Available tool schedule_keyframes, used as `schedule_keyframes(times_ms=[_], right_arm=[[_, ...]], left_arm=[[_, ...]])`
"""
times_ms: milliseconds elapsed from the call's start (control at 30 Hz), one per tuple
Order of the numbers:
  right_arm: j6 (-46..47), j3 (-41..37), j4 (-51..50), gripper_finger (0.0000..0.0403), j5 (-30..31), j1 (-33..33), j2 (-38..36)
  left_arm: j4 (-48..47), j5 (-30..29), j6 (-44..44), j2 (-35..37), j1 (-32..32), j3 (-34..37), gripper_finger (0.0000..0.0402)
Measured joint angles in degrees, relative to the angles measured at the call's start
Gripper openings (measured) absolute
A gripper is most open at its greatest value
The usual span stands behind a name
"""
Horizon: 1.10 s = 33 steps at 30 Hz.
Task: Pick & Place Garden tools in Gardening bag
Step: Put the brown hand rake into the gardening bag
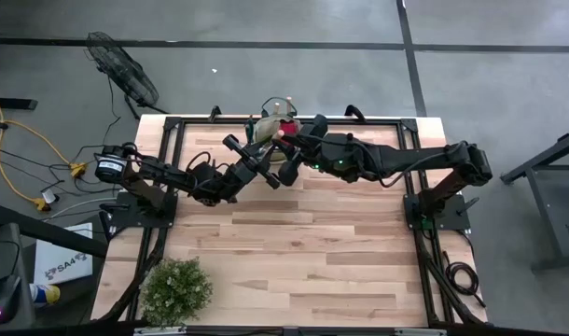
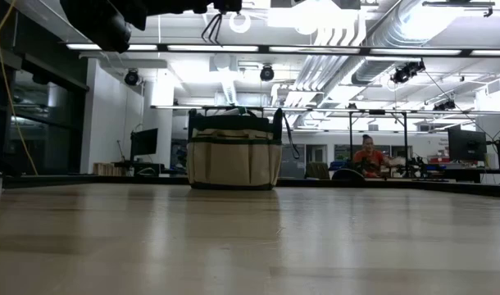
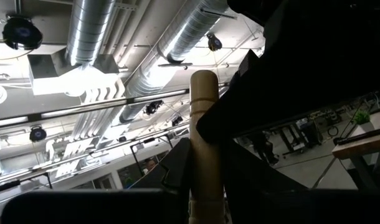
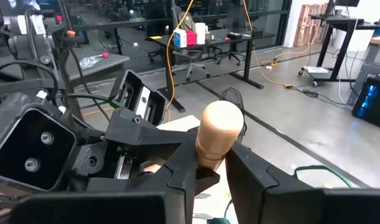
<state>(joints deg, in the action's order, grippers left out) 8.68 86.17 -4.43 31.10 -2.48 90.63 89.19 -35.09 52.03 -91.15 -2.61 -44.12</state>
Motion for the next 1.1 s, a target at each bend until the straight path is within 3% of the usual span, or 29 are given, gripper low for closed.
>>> schedule_keyframes(times_ms=[467,1100], right_arm=[[-2.8,0.0,1.1,0.0086,-3.2,0.1,-0.1],[-6.7,0.0,3.9,0.0076,-6.7,0.4,-0.1]], left_arm=[[0.1,0.2,-1.2,0.1,0.0,0.0,0.0060],[-0.4,1.8,-2.8,0.0,0.0,0.1,0.0060]])
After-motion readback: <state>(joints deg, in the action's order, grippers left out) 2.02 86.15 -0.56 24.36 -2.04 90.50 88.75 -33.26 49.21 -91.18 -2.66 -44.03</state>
